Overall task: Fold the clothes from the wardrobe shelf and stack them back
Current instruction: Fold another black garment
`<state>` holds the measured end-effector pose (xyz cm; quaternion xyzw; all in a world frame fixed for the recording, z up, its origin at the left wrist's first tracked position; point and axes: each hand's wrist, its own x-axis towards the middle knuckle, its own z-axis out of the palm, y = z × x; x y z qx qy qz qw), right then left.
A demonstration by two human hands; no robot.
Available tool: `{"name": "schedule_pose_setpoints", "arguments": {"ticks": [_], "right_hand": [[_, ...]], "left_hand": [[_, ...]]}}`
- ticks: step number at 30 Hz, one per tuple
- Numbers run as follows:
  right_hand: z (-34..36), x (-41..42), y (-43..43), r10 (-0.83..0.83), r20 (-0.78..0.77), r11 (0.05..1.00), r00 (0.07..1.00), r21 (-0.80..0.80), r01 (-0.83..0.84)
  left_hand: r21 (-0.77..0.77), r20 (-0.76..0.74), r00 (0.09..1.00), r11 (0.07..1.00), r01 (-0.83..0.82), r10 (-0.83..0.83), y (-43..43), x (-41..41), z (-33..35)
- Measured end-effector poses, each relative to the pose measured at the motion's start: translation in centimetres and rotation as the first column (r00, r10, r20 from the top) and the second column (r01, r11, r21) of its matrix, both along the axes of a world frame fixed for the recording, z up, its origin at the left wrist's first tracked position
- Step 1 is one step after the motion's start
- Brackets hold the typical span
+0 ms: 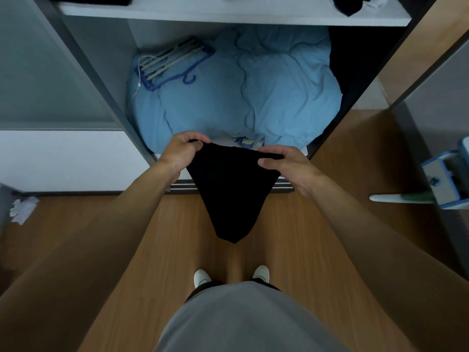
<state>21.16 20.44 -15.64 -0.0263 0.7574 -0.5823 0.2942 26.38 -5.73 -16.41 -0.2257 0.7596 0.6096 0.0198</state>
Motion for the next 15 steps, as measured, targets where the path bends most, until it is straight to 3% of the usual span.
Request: {"name": "schedule_pose_setpoints", "arguments": {"ticks": [4,8,11,15], "right_hand": [[-0.5,0.4,0.0,0.079,-0.023,0.987,0.997,0.14,-0.076],[-1.2,0.7,-0.1,0.211,-0.219,0.891,0.953,0.443,-0.096],[-1.6,0.5,0.0,0.233,-0.305,0.85,0.924,0.526,-0.041],[-1.4,0.2,0.2,0.19,-0.355,0.841,0.915,0.539,0.035]], "left_hand": [[-0.054,0.057,0.998,0.998,0.028,-0.025,0.2,0.1,0.4],[-0.048,0.156,0.965,0.974,0.221,-0.211,0.7,0.2,0.6],[-0.161,0.26,0.907,0.912,0.378,-0.331,0.7,0.1,0.6],[-0.399,0.324,0.876,0.788,0.468,-0.357,0.9,-0.4,0.2]]}}
